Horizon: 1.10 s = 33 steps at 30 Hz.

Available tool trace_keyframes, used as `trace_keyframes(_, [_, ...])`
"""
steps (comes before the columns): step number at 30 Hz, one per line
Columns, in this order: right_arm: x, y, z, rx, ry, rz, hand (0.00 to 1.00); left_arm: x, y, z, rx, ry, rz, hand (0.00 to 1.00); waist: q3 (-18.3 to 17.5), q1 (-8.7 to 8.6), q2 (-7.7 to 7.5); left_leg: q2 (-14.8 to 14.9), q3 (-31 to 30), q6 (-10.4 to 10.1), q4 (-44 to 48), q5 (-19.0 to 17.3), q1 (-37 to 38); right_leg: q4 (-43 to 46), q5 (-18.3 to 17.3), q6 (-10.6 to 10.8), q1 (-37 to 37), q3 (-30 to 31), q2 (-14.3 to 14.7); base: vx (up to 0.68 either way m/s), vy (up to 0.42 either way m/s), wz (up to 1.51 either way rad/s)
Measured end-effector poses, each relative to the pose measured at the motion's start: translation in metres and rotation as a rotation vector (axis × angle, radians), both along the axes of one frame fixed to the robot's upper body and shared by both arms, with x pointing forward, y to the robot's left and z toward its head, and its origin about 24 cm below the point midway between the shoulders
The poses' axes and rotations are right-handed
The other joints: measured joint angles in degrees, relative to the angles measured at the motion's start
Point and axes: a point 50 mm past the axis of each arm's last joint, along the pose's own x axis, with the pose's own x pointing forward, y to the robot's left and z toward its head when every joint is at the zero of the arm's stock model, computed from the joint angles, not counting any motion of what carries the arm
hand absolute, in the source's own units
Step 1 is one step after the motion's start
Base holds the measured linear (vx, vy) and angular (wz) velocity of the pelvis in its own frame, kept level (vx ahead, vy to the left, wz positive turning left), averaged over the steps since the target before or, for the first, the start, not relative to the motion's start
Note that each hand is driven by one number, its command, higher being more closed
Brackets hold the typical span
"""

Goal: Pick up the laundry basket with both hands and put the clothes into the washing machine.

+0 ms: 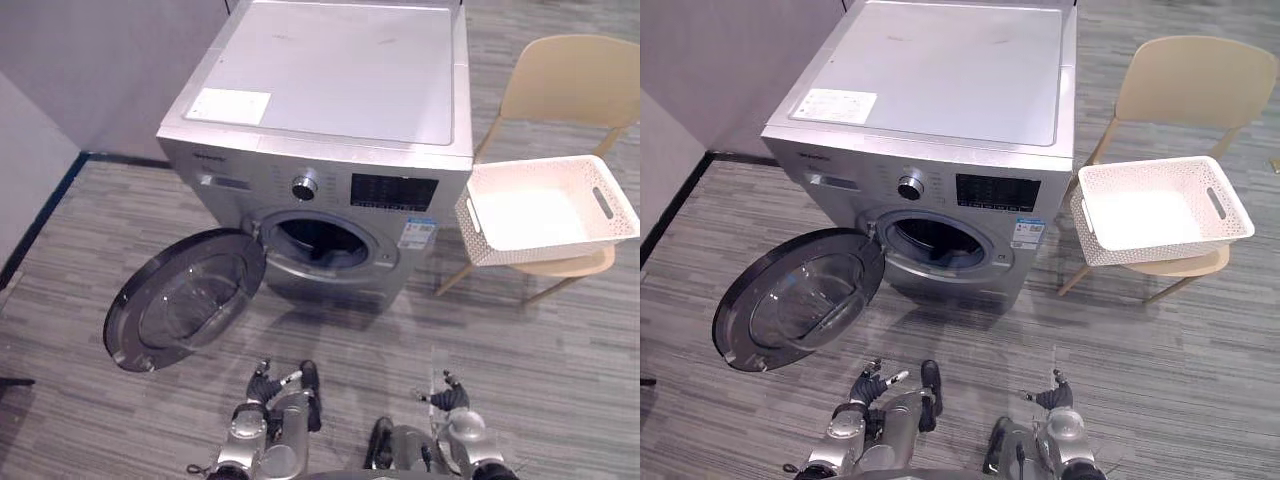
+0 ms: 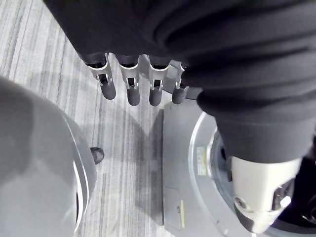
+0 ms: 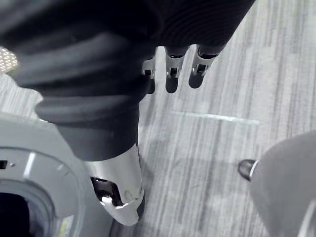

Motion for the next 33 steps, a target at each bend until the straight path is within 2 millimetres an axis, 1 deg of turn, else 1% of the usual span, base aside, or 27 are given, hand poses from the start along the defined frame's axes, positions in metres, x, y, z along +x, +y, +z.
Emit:
trace_keyframes(1, [-0.002, -0.001, -0.001, 0.0, 0.004, -0.008, 0.0, 0.001, -0.001, 0.0, 0.003, -0.002, -0.008, 0.0, -0.09, -0.04, -0.01, 0.61, -0.44, 0.09, 1.95, -1.52, 0.52, -0.76, 0.65, 0.24, 0.05, 0.06, -0.2, -0.15, 0.12, 0.18])
trace_keyframes(2, [-0.005, -0.004, -0.001, -0.006, 0.01, -0.013, 0.0, 0.002, -0.002, 0.001, 0.009, -0.003, -0.02, 0.0, -0.49, -0.03, 0.32, 1.93, -2.05, -1.03, 3.28, -4.3, 2.24, -2.68, 2.03, 0.58, -0.01, 0.11, -0.34, -0.16, 0.201, 0.11])
trace_keyframes(3, [-0.005, -0.005, -0.002, -0.01, 0.014, -0.013, 0.0, 0.001, -0.004, -0.001, 0.015, 0.003, -0.024, 0.0, -0.6, -0.15, 0.49, 2.68, -3.94, -2.09, 1.9, -6.19, 4.74, -4.33, 3.47, 1.39, -0.04, 0.22, -0.37, -0.12, 0.217, 0.07])
trace_keyframes(4, [-0.005, -0.005, -0.002, -0.013, 0.014, -0.015, 0.0, 0.0, -0.004, -0.001, 0.016, 0.007, -0.025, 0.0, -0.66, -0.24, 0.6, 2.55, -4.89, -3.31, -0.56, -7.1, 6.5, -4.91, 4.13, 1.97, -0.05, 0.34, -0.37, -0.08, 0.264, -0.01])
trace_keyframes(5, [-0.007, -0.009, -0.001, -0.026, 0.018, -0.021, 0.0, -0.001, -0.005, -0.002, 0.023, 0.012, -0.039, 0.0, -0.99, -0.5, 1.12, 1.57, -6.72, -5.33, -8.02, -9.36, 10.37, -5.99, 5.35, 3.37, -0.05, 0.6, -0.24, -0.06, 0.27, 0.06])
trace_keyframes(6, [-0.011, -0.004, -0.005, -0.008, 0.035, -0.023, 0.0, -0.001, 0.001, -0.003, 0.054, 0.023, -0.064, 0.0, -1.82, -1.09, -0.42, -0.37, -6.0, -4.78, -11.33, -7.67, 10.88, -8.15, 6.67, 4.62, 0.29, 0.65, -1.57, -0.05, 0.255, 0.13])
trace_keyframes(7, [-0.012, -0.002, -0.006, -0.003, 0.04, -0.023, 0.0, -0.002, 0.003, -0.003, 0.064, 0.026, -0.075, 0.0, -2.52, -1.4, -1.03, -1.56, -5.99, -4.21, -12.67, -6.83, 11.2, -9.42, 8.02, 5.18, 0.61, 0.33, -2.06, -0.01, 0.2, 0.26])
trace_keyframes(8, [-0.016, -0.007, -0.007, -0.002, 0.052, -0.043, 0.0, 0.0, 0.006, -0.002, 0.081, 0.021, -0.095, 0.0, -3.06, -1.66, -1.18, -3.43, -6.17, -3.35, -14.58, -5.89, 12.2, -11.62, 9.43, 6.27, 1.87, 0.13, -3.22, 0.02, 0.239, 0.26])
trace_keyframes(9, [-0.019, -0.017, -0.007, -0.007, 0.062, -0.062, 0.0, 0.003, 0.005, 0.001, 0.082, 0.007, -0.102, 0.0, -3.29, -1.82, -0.73, -5.07, -6.39, -2.76, -15.92, -5.5, 13.28, -13.58, 11.01, 6.66, 3.36, -0.13, -4.35, 0.02, 0.2, 0.23])
trace_keyframes(11, [-0.021, -0.03, -0.005, -0.028, 0.06, -0.092, 0.0, 0.011, 0.004, 0.008, 0.085, -0.039, -0.114, 0.0, -4.52, -2.21, 0.01, -7.26, -6.99, -1.53, -17.99, -4.62, 14.0, -16.15, 12.62, 7.52, 4.74, -0.82, -5.83, 0.01, 0.194, 0.26])
trace_keyframes(12, [-0.021, -0.035, -0.004, -0.034, 0.059, -0.103, 0.0, 0.016, 0.006, 0.014, 0.096, -0.07, -0.121, 0.0, -5.01, -2.69, 0.44, -8.07, -7.29, -0.78, -18.66, -3.99, 14.19, -17.22, 13.15, 7.93, 5.37, -1.25, -6.33, 0.05, 0.189, 0.29])
trace_keyframes(14, [-0.022, -0.039, -0.004, -0.033, 0.066, -0.122, 0.0, 0.03, 0.007, 0.031, 0.105, -0.167, -0.132, 0.0, -5.1, -2.75, 0.5, -9.33, -7.45, -0.25, -20.02, -3.25, 15.39, -18.8, 14.03, 8.76, 6.55, -1.24, -7.07, 0.06, 0.095, 0.12])
trace_keyframes(15, [-0.022, -0.04, -0.004, -0.027, 0.064, -0.123, 0.0, 0.041, 0.008, 0.046, 0.11, -0.244, -0.136, 0.0, -5.13, -2.8, 0.49, -9.68, -7.55, -0.12, -20.5, -3.18, 15.97, -19.37, 14.23, 8.62, 7.29, -1.4, -7.22, 0.06, 0.066, 0.05])
trace_keyframes(16, [-0.022, -0.04, -0.004, -0.017, 0.065, -0.119, 0.0, 0.053, 0.009, 0.066, 0.118, -0.349, -0.145, 0.0, -5.44, -2.76, 0.31, -10.21, -7.75, -0.11, -20.68, -3.17, 16.0, -20.23, 14.84, 8.68, 7.69, -1.78, -7.19, 0.06, 0.057, 0.09])
trace_keyframes(18, [-0.021, -0.041, -0.003, -0.016, 0.061, -0.123, 0.0, 0.065, 0.009, 0.09, 0.125, -0.471, -0.15, 0.0, -5.53, -2.87, 0.24, -10.35, -8.3, -0.05, -20.9, -3.12, 16.01, -21.12, 15.11, 8.57, 8.37, -2.6, -7.1, 0.06, 0.013, 0.11])
trace_keyframes(19, [-0.021, -0.045, -0.003, -0.02, 0.062, -0.12, 0.0, 0.07, 0.014, 0.106, 0.133, -0.545, -0.133, 0.0, -5.58, -2.93, 0.22, -10.36, -8.37, -0.04, -21.27, -3.11, 16.36, -21.46, 15.15, 8.54, 8.7, -2.71, -6.99, 0.07, -0.022, 0.06])
trace_keyframes(20, [-0.021, -0.047, -0.002, -0.021, 0.064, -0.118, 0.0, 0.072, 0.018, 0.112, 0.141, -0.574, -0.116, 0.0, -5.57, -2.96, 0.22, -10.35, -8.39, -0.04, -21.55, -3.1, 16.77, -21.83, 15.17, 8.51, 9.15, -2.8, -6.9, 0.06, -0.03, 0.0])
trace_keyframes(21, [-0.023, -0.054, -0.001, -0.029, 0.064, -0.134, 0.0, 0.075, 0.028, 0.121, 0.164, -0.616, -0.069, 0.0, -5.6, -2.92, 0.25, -10.34, -8.5, -0.04, -21.89, -3.1, 17.56, -22.21, 15.17, 8.48, 9.96, -2.87, -6.76, 0.06, -0.032, -0.01])
trace_keyframes(22, [-0.023, -0.058, 0.0, -0.035, 0.062, -0.141, 0.0, 0.076, 0.035, 0.125, 0.18, -0.63, -0.042, 0.0, -5.67, -2.95, 0.24, -10.3, -8.54, -0.04, -22.15, -3.1, 17.96, -22.46, 15.17, 8.48, 10.33, -2.89, -6.64, 0.06, -0.04, -0.02])
trace_keyframes(24, [-0.022, -0.074, 0.007, -0.071, 0.051, -0.159, 0.0, 0.082, 0.068, 0.143, 0.274, -0.688, 0.076, 0.0, -6.08, -2.93, 0.18, -10.07, -8.62, -0.08, -22.65, -3.08, 18.08, -23.06, 15.17, 8.43, 10.48, -2.93, -6.21, 0.05, -0.044, -0.02])
trace_keyframes(25, [-0.021, -0.079, 0.008, -0.079, 0.047, -0.163, 0.0, 0.082, 0.077, 0.148, 0.297, -0.701, 0.103, 0.0, -6.08, -2.94, 0.18, -10.01, -8.64, -0.09, -22.73, -3.07, 18.08, -23.13, 15.15, 8.38, 10.48, -2.93, -6.14, 0.03, -0.039, 0.0])
trace_keyframes(27, [-0.019, -0.097, 0.017, -0.105, 0.029, -0.185, 0.0, 0.083, 0.109, 0.166, 0.384, -0.746, 0.201, 0.0, -6.08, -2.86, 0.11, -9.93, -8.65, -0.33, -23.92, -2.54, 18.33, -24.05, 15.54, 7.72, 10.55, -2.94, -5.83, 0.01, -0.017, 0.0])
trace_keyframes(28, [-0.018, -0.101, 0.019, -0.114, 0.024, -0.187, 0.0, 0.083, 0.117, 0.171, 0.406, -0.756, 0.223, 0.0, -6.06, -2.86, 0.07, -9.89, -8.64, -0.37, -24.35, -2.31, 18.32, -24.42, 15.86, 7.27, 10.5, -2.94, -5.69, 0.02, -0.027, -0.04])
trace_keyframes(30, [-0.014, -0.116, 0.028, -0.14, 0.002, -0.215, 0.0, 0.082, 0.149, 0.187, 0.501, -0.766, 0.28, 0.0, -5.87, -2.77, -0.57, -9.51, -8.41, -0.42, -24.74, -2.2, 17.75, -25.34, 16.41, 6.52, 10.03, -2.85, -5.17, -0.01, -0.032, -0.05])
trace_keyframes(31, [-0.014, -0.119, 0.029, -0.142, 0.0, -0.221, 0.0, 0.082, 0.156, 0.19, 0.516, -0.765, 0.295, 0.0, -5.84, -2.76, -0.89, -9.43, -8.41, -0.5, -24.8, -2.15, 17.55, -25.61, 16.57, 6.3, 9.9, -2.85, -5.03, -0.02, -0.041, -0.06])
trace_keyframes(32, [-0.013, -0.124, 0.031, -0.142, 0.004, -0.226, 0.0, 0.081, 0.167, 0.194, 0.54, -0.754, 0.319, 0.0, -5.87, -2.73, -1.6, -9.21, -8.23, -0.77, -25.22, -1.94, 17.17, -26.27, 17.0, 5.73, 9.41, -2.73, -4.63, -0.01, -0.03, -0.1])
trace_keyframes(33, [-0.011, -0.129, 0.035, -0.152, -0.005, -0.234, 0.0, 0.08, 0.176, 0.196, 0.556, -0.741, 0.337, 0.0, -5.81, -2.58, -2.55, -9.15, -7.91, -0.69, -25.6, -1.66, 16.32, -26.48, 17.08, 5.69, 8.35, -2.6, -4.53, -0.03, -0.042, -0.11])
